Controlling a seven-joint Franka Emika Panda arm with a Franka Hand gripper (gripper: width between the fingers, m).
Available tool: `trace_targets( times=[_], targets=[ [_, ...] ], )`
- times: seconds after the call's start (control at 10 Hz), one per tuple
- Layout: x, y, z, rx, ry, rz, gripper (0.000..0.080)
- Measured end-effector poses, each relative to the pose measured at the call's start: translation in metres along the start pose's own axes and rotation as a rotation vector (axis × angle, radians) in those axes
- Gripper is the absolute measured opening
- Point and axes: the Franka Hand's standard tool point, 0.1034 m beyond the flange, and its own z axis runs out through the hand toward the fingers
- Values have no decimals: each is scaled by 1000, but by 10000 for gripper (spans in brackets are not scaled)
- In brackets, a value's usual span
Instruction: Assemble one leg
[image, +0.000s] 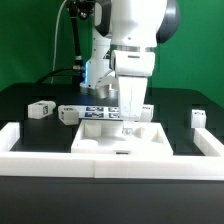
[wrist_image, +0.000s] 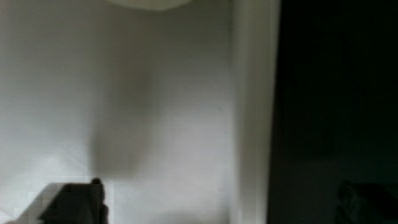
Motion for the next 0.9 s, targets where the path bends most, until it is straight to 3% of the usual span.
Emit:
trace_targets(
  times=[0.1,0.2,0.3,0.4,0.6,0.9],
  targets=[
    [1,0,0,-1,0,7,649],
    [0,0,0,0,0,8,561],
    [0,0,0,1,0,8,561],
    [0,0,0,1,0,8,360],
    [0,-1,1,2,0,8,59],
    [0,-1,1,3,0,8,57]
  ],
)
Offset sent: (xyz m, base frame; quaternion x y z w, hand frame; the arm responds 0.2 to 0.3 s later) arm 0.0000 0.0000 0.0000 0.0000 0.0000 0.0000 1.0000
